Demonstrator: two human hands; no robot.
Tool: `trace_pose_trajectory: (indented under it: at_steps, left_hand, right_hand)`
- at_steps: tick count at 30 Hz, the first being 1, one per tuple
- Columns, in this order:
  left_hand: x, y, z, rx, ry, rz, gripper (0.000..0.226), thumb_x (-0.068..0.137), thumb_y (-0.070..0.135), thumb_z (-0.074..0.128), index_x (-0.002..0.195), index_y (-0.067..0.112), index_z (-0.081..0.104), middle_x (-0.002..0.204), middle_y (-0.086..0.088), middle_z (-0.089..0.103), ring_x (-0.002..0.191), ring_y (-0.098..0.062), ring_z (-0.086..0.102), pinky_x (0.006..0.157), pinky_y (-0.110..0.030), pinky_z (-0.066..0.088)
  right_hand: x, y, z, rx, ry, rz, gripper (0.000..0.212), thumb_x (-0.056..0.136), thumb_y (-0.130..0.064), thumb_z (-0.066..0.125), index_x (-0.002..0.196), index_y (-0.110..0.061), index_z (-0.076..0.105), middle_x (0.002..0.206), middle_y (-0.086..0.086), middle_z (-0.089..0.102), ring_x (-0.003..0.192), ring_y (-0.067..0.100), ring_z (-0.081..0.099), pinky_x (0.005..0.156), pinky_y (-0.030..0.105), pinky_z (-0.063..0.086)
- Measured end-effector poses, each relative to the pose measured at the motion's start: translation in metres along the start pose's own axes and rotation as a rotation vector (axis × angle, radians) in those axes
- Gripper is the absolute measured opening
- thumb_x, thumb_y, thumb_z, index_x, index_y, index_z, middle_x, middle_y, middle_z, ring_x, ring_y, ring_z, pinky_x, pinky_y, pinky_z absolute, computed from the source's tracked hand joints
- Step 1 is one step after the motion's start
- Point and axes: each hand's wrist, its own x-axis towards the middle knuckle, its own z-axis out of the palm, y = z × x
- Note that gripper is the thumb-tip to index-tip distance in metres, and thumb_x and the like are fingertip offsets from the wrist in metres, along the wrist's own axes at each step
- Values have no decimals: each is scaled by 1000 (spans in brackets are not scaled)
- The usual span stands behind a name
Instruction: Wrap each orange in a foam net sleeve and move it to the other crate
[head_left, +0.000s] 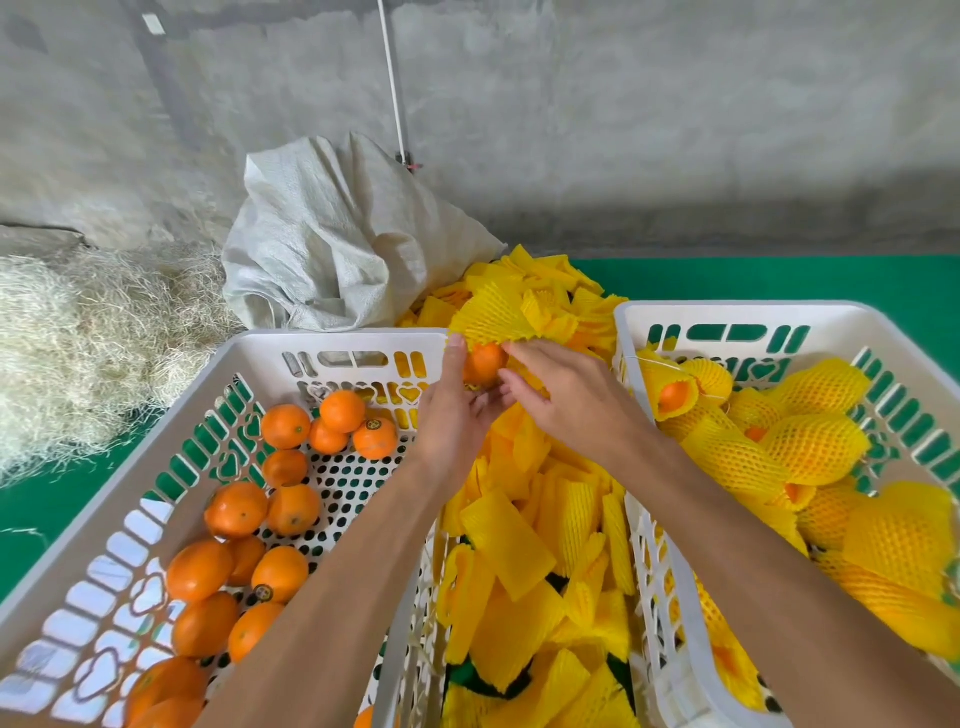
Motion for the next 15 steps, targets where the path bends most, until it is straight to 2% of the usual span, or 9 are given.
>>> trace_pose_trajectory:
  at_steps: [2,4,5,7,8,10,11,13,15]
  left_hand:
    - [0,-1,0,-5,27,1,54,104,51,53,109,1,70,109,-24,75,101,-30,72,88,-36,64]
    - [1,-2,-1,24,35,19,51,103,51,55,111,2,69,102,-18,75,96,-28,72,85,-36,64]
    - [0,-2,-1,76,27,42,50,103,50,57,113,2,68,97,-13,76,95,-26,73,86,-36,63]
    - [-3,-6,1,242,1,117,44,103,44,60,118,3,66,96,-4,75,96,-23,73,90,-37,61]
    - [-5,-9,2,332,-22,167,38,103,39,62,117,4,66,98,-1,75,98,-21,74,90,-36,61]
    - [-9,-13,4,488,-90,271,28,103,29,65,117,5,68,102,1,76,98,-17,74,85,-31,61]
    - [-11,-12,4,554,-120,316,25,102,24,67,119,6,69,103,2,77,96,-12,73,81,-25,59]
    - [-12,-10,2,652,-158,373,28,99,15,71,126,7,69,108,3,77,95,-5,72,78,-19,55]
    - [-11,-9,0,670,-166,351,46,96,8,73,140,7,61,127,-3,73,111,-8,69,89,-28,57]
  right_hand:
    - [-3,3,-3,-49,176,-23,25,102,-23,64,88,-4,73,85,6,71,71,24,66,60,41,57]
    - [-1,6,-8,-80,325,16,35,105,-27,58,75,-10,59,70,-1,55,56,17,49,47,41,45]
    - [0,7,-9,-45,365,73,32,106,-30,54,80,-10,58,75,-2,54,60,14,49,48,40,45]
    - [2,7,-9,72,337,210,30,108,-37,46,109,-10,60,107,2,60,86,15,60,64,37,54]
    - [2,7,-8,134,265,285,40,108,-42,43,128,-10,55,128,5,57,105,18,62,77,36,57]
    - [-1,7,-2,235,75,410,67,103,-58,38,155,-16,31,159,3,37,137,22,49,102,38,51]
    - [-2,6,2,257,-11,450,77,100,-66,37,160,-21,20,165,1,29,145,22,40,110,39,44]
    - [-6,5,10,271,-101,495,89,94,-76,39,162,-28,7,169,0,21,151,23,30,112,37,36]
    - [-8,5,15,327,-87,567,95,90,-80,45,161,-32,4,168,0,24,150,25,32,107,33,36]
